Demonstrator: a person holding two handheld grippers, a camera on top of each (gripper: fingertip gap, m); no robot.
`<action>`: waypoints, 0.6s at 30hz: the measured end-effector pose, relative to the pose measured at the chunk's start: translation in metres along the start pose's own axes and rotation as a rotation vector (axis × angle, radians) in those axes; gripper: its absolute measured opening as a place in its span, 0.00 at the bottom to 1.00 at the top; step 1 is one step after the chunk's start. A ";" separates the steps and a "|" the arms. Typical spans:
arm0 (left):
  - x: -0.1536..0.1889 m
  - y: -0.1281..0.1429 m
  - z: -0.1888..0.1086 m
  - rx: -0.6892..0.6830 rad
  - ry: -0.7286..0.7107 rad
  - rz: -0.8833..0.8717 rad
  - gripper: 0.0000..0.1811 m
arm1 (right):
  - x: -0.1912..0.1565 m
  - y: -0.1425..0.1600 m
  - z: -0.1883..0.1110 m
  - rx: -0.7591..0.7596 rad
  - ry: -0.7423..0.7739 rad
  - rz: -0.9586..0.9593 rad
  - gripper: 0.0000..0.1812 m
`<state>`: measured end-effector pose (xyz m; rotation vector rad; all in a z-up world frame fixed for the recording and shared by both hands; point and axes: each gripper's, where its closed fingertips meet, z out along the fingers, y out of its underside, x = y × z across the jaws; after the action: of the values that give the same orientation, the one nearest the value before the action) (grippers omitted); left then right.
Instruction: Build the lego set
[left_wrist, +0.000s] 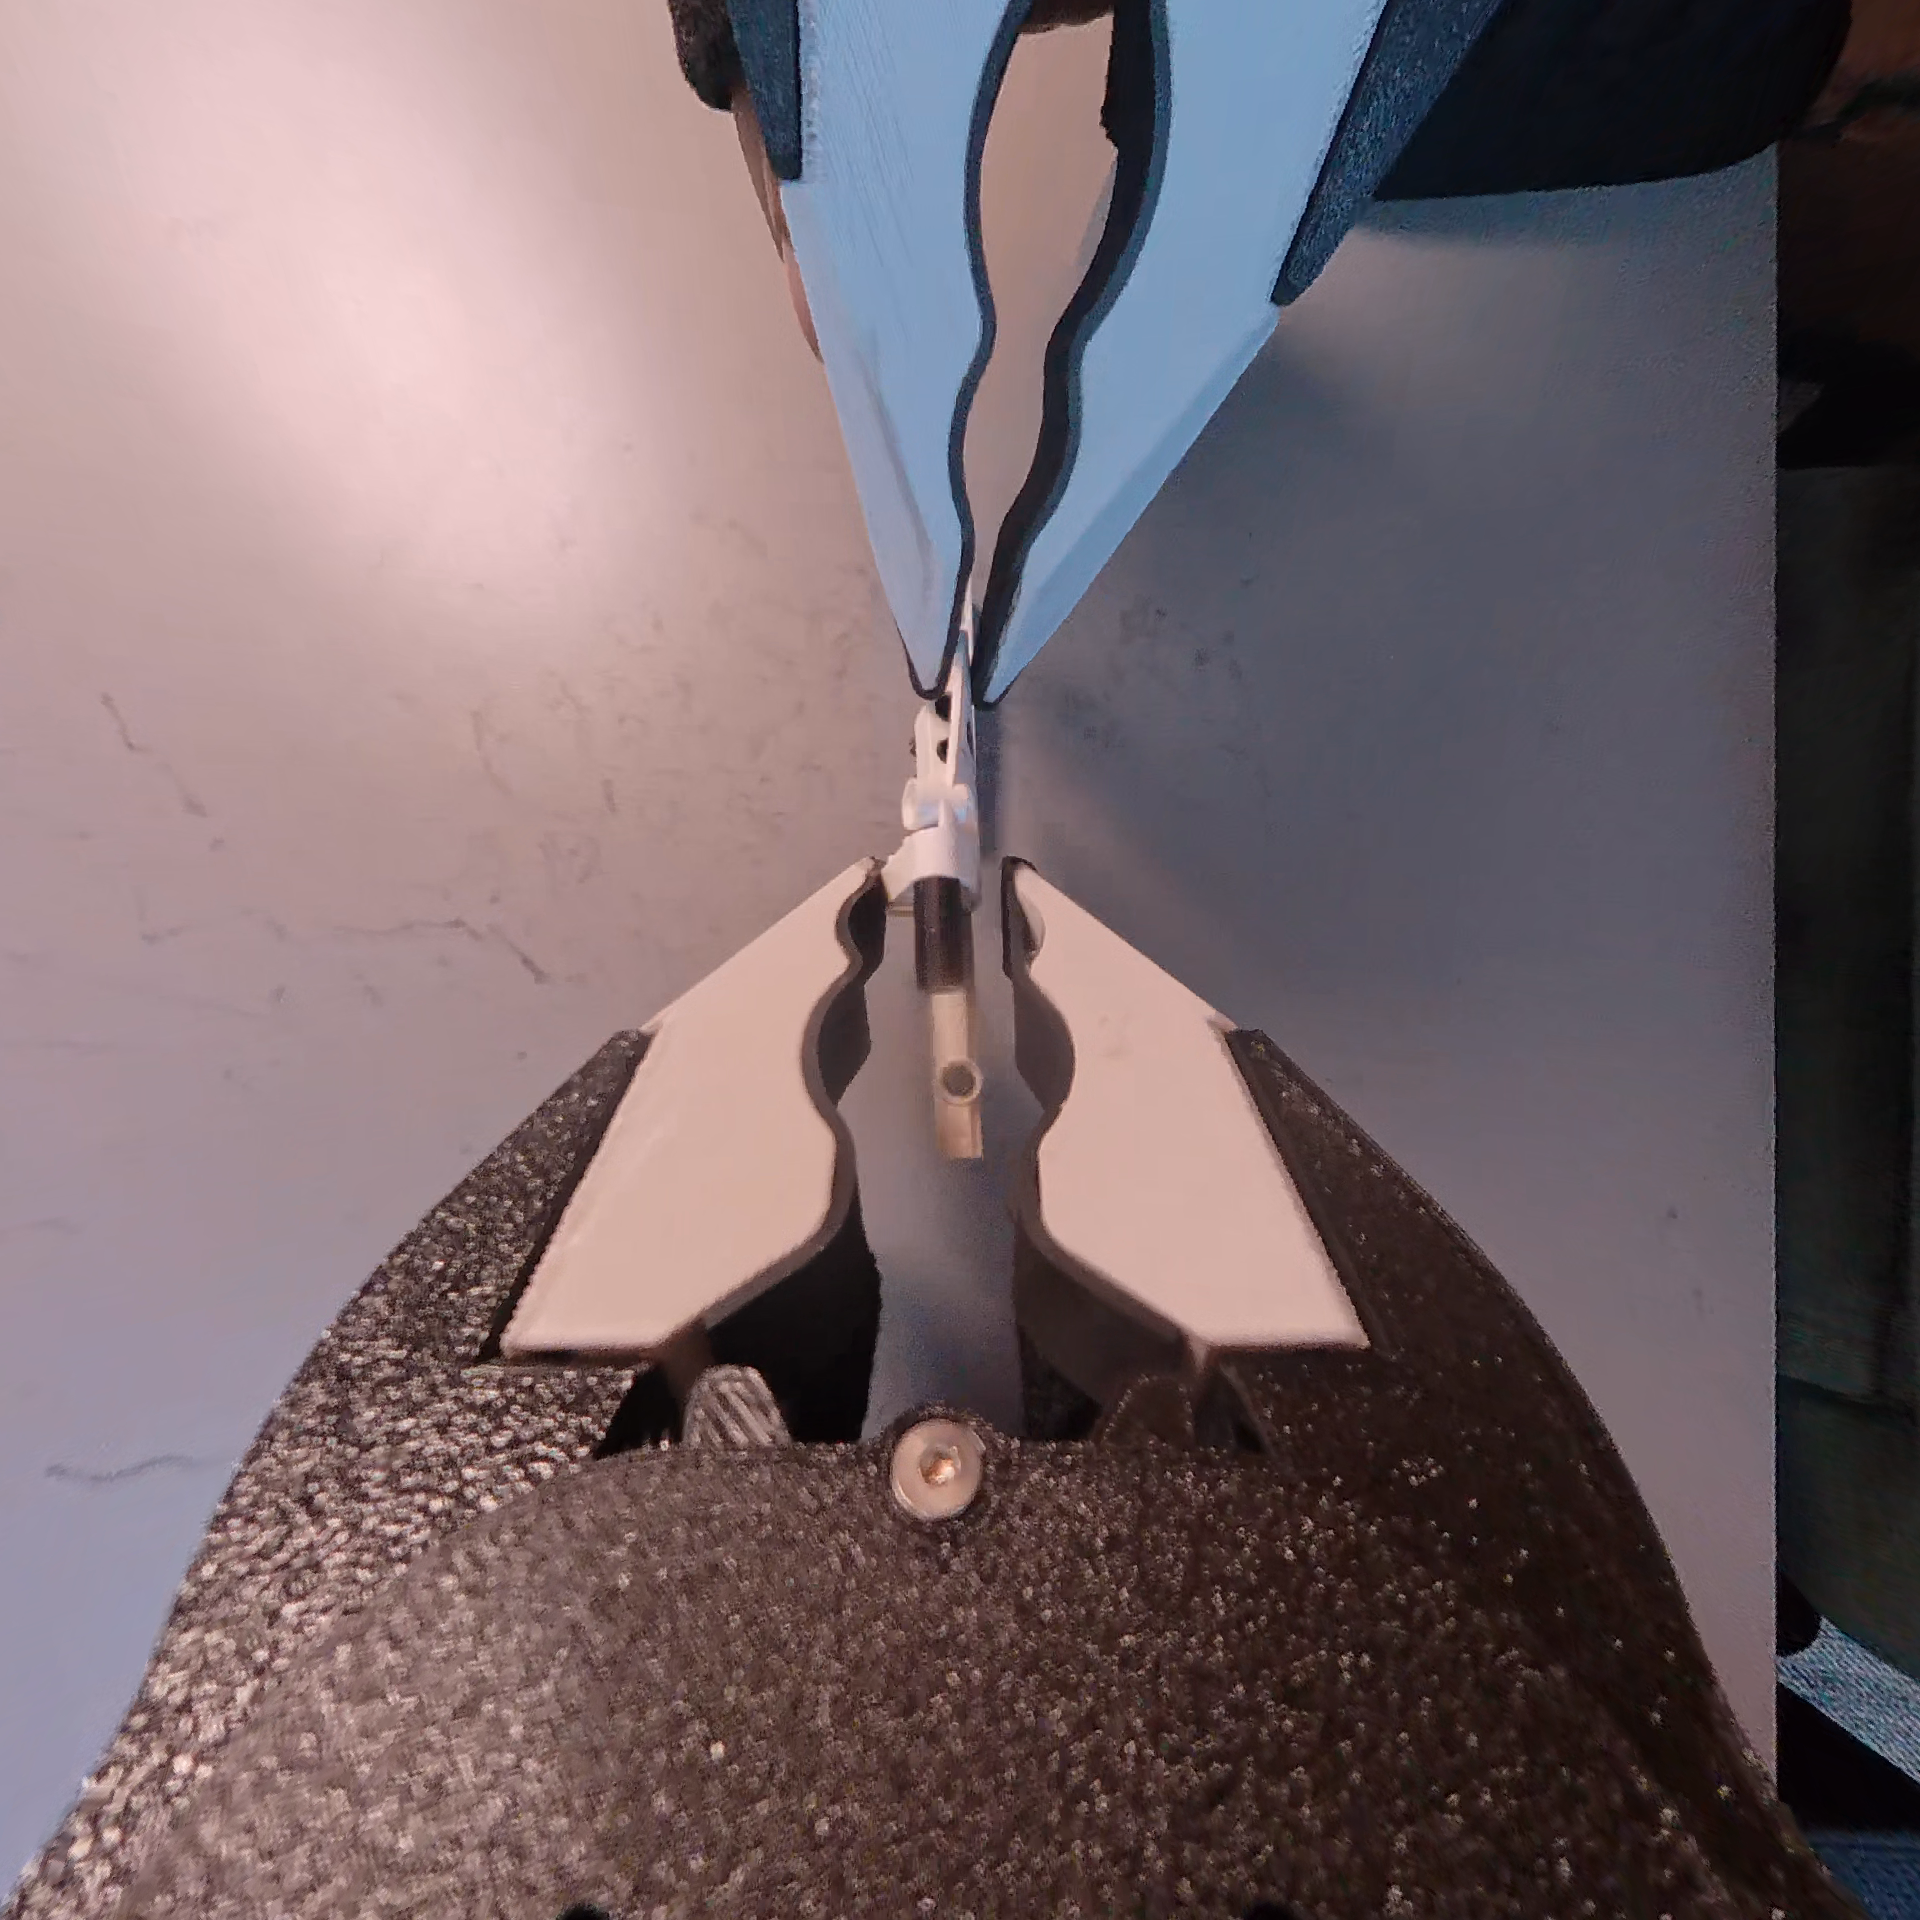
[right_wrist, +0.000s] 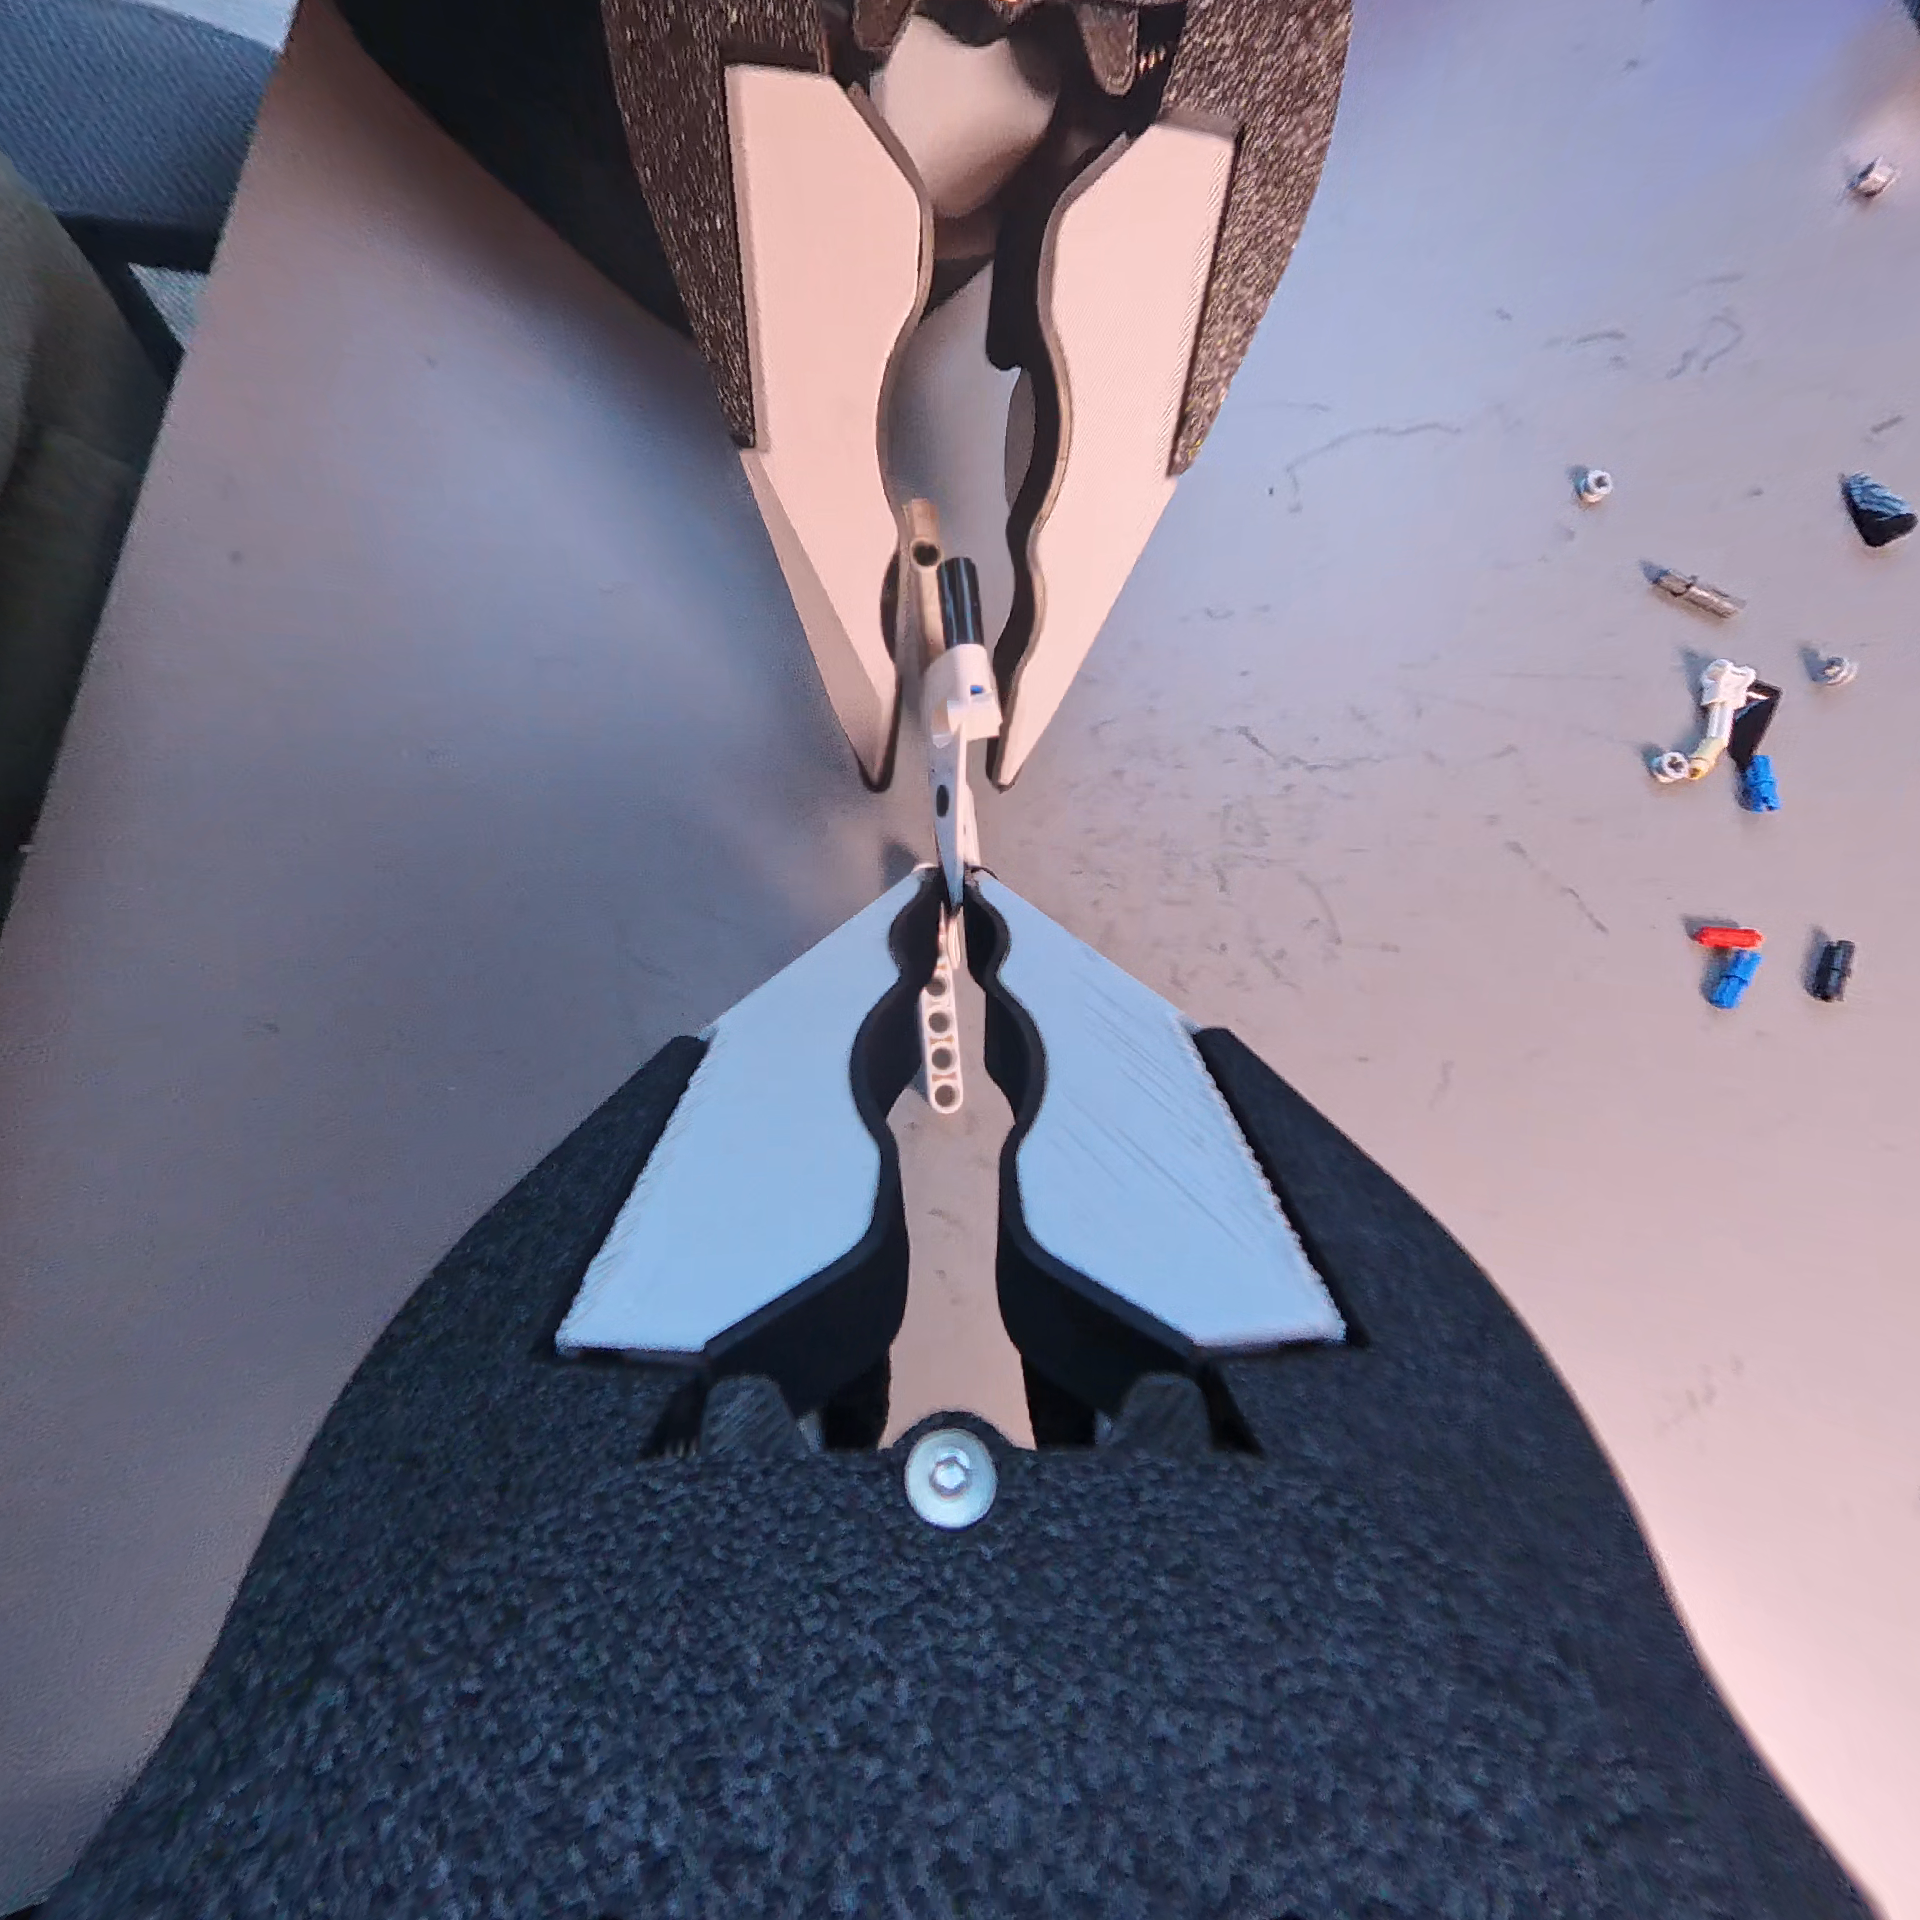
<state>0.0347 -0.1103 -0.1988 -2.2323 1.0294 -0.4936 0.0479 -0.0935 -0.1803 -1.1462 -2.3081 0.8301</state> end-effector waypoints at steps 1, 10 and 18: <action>0.000 -0.001 0.000 0.007 0.001 -0.002 0.13 | 0.000 0.003 0.001 -0.020 0.005 -0.014 0.02; -0.001 -0.008 0.002 0.026 0.045 -0.064 0.08 | -0.003 0.008 0.004 -0.051 -0.100 0.119 0.02; 0.000 -0.005 0.005 0.001 0.105 -0.159 0.08 | -0.004 0.009 0.006 -0.066 -0.152 0.178 0.02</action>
<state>0.0404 -0.1060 -0.1989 -2.3193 0.9063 -0.6870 0.0515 -0.0939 -0.1910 -1.3768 -2.3972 0.9407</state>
